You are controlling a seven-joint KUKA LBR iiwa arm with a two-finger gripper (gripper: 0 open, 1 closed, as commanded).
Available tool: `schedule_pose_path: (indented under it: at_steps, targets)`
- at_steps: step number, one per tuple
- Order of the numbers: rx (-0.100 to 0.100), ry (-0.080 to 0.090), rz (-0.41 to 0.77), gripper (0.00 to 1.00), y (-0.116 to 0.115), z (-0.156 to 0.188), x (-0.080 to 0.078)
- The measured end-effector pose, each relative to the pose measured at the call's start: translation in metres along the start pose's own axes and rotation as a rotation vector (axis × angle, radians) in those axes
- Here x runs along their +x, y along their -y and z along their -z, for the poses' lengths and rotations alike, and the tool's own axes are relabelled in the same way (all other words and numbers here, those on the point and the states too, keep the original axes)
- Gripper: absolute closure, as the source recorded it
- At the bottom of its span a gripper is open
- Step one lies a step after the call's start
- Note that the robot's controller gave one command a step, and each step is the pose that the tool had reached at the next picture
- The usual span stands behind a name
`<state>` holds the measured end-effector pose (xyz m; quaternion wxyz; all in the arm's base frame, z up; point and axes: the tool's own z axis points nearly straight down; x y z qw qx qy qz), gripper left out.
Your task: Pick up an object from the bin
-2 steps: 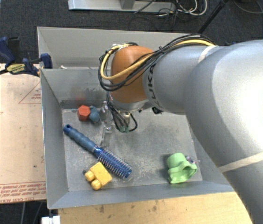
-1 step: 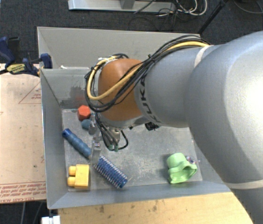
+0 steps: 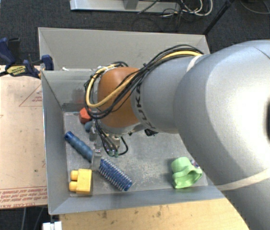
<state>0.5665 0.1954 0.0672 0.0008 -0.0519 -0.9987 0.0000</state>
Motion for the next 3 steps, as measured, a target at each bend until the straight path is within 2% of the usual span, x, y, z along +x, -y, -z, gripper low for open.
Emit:
schedule_pose_path:
  at_steps: [1, 2, 3]
  targets:
    - [-0.001, 0.002, -0.001, 1.0, 0.0, 0.003, 0.0]
    - [-0.003, 0.007, 0.033, 1.0, 0.013, 0.113, 0.026]
    - [-0.004, 0.01, 0.051, 1.0, 0.011, 0.195, 0.023]
